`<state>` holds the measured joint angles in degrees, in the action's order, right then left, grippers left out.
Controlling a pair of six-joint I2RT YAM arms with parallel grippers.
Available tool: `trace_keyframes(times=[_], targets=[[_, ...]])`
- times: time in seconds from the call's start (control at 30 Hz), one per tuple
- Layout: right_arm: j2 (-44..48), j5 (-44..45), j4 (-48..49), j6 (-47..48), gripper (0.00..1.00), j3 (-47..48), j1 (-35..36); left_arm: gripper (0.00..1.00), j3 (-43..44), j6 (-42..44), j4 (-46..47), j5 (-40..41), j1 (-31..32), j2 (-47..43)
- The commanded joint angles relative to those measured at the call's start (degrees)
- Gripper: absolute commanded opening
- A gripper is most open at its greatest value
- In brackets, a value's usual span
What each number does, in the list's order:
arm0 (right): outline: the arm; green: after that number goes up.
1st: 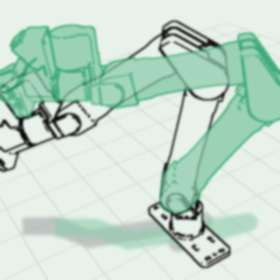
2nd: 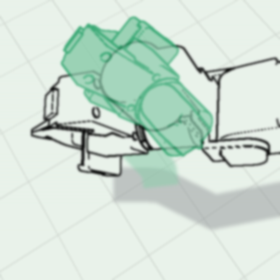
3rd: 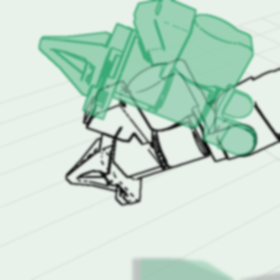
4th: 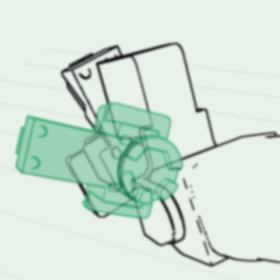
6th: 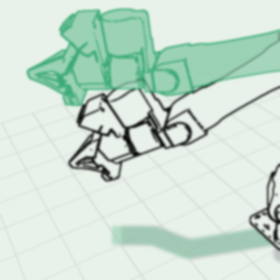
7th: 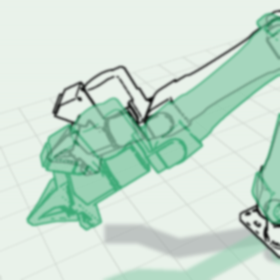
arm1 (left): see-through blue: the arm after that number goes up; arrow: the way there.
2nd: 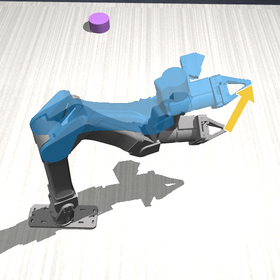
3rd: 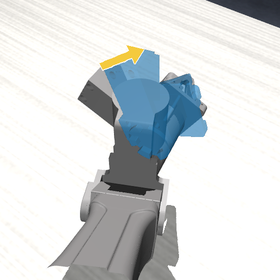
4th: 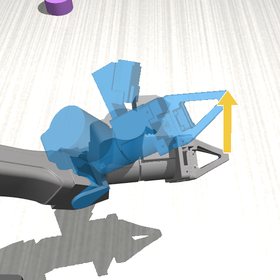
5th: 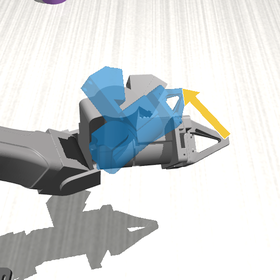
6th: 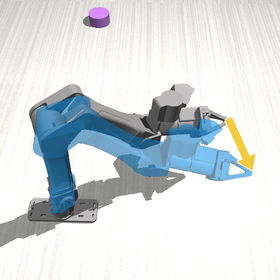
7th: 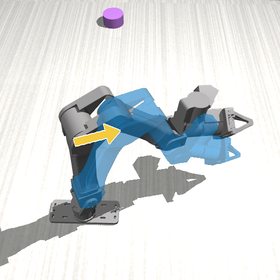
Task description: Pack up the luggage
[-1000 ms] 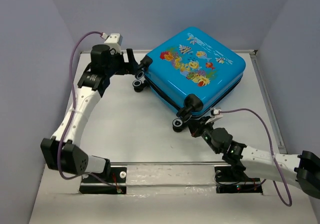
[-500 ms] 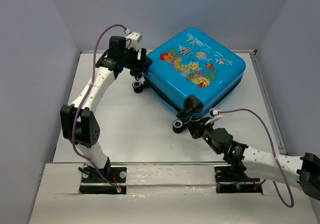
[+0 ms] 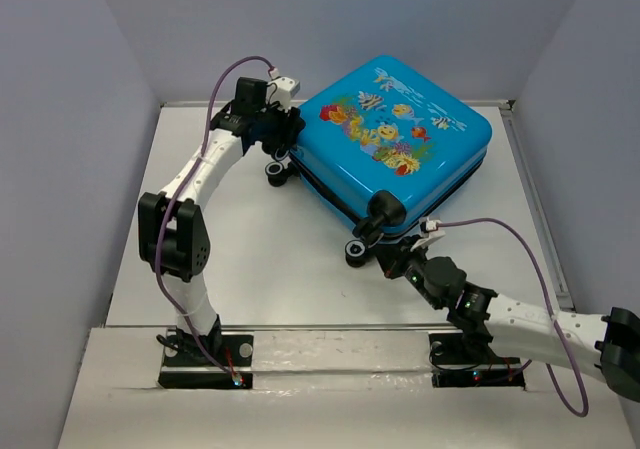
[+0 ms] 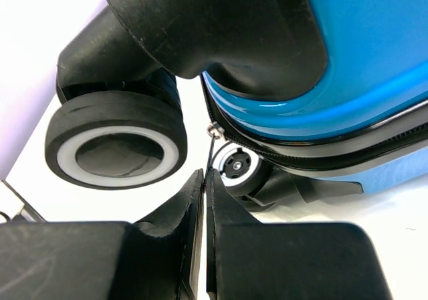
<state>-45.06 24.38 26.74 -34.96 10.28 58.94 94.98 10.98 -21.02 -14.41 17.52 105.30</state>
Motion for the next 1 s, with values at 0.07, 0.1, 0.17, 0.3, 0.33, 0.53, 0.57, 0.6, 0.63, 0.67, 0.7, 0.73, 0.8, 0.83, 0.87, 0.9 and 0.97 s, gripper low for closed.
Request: trace_keyframes(times=[0.07, 0.1, 0.17, 0.3, 0.33, 0.53, 0.57, 0.6, 0.63, 0.67, 0.7, 0.73, 0.8, 0.83, 0.87, 0.9, 0.97], targets=[[0.1, -3.5, -0.5, 3.1, 0.07, 5.5, 1.4, 0.06, -12.8, -13.8, 10.3, 7.1, -1.2, -3.3], [-2.3, -3.6, -1.0, 4.3, 0.07, 7.4, 0.8, 0.06, -18.6, -16.2, 11.2, 5.5, -1.9, -5.8], [-5.1, -8.3, -1.5, 7.8, 0.07, 11.0, -1.3, 0.06, -23.9, -23.4, 13.6, 3.5, -1.8, -8.8], [-12.3, -20.8, -1.5, 10.0, 0.07, 20.6, -12.1, 0.06, -39.2, -30.9, 19.1, -1.0, 0.1, -17.6], [-12.9, -24.1, -1.8, 11.6, 0.07, 22.0, -13.7, 0.06, -40.8, -31.5, 19.8, -1.3, 0.9, -21.2], [-11.5, -41.6, -8.1, 13.6, 0.07, 26.9, -29.3, 0.06, -51.5, -36.7, 23.6, -3.9, 5.8, -34.5], [-10.4, -44.8, -9.7, 13.7, 0.07, 26.1, -33.1, 0.06, -53.2, -37.8, 25.6, -4.3, 6.6, -36.5], [-10.1, -44.8, -10.2, 13.9, 0.07, 25.5, -33.8, 0.06, -54.8, -39.3, 26.9, -4.5, 7.5, -38.5], [-9.8, -44.2, -10.9, 14.1, 0.07, 24.7, -33.8, 0.06, -57.8, -42.4, 28.5, -4.7, 10.1, -41.4], [-10.0, -46.8, -9.4, 13.0, 0.07, 21.8, -33.8, 0.06, -59.0, -44.2, 32.1, -4.9, 11.6, -42.4], [-10.4, -47.8, -7.1, 11.1, 0.07, 19.4, -33.1, 0.06, -59.9, -45.9, 34.2, -5.0, 13.4, -42.9], [-10.6, -46.7, -4.0, 7.1, 0.07, 16.6, -31.4, 0.06, -61.0, -49.1, 36.4, -5.3, 16.8, -42.9], [-11.9, -33.1, 3.7, 5.1, 0.07, 9.3, -19.7, 0.06, -61.1, -51.9, 42.4, -5.1, 19.9, -42.2], [-12.7, -19.2, 7.9, 2.5, 0.07, 7.7, -12.1, 0.06, -60.5, -53.9, 45.4, -4.7, 22.4, -41.0], [-13.7, -19.1, 8.0, 1.5, 0.07, 6.3, -12.0, 0.06, -59.9, -54.0, 45.4, -4.7, 22.4, -40.3], [-15.2, -13.8, 14.0, 1.2, 0.07, 5.4, -9.9, 0.06, -59.2, -55.4, 48.1, -4.7, 24.2, -39.6], [-19.4, -8.8, 16.4, 1.5, 0.07, 6.3, -6.2, 0.06, -56.2, -55.6, 48.8, -4.3, 25.4, -38.0]])
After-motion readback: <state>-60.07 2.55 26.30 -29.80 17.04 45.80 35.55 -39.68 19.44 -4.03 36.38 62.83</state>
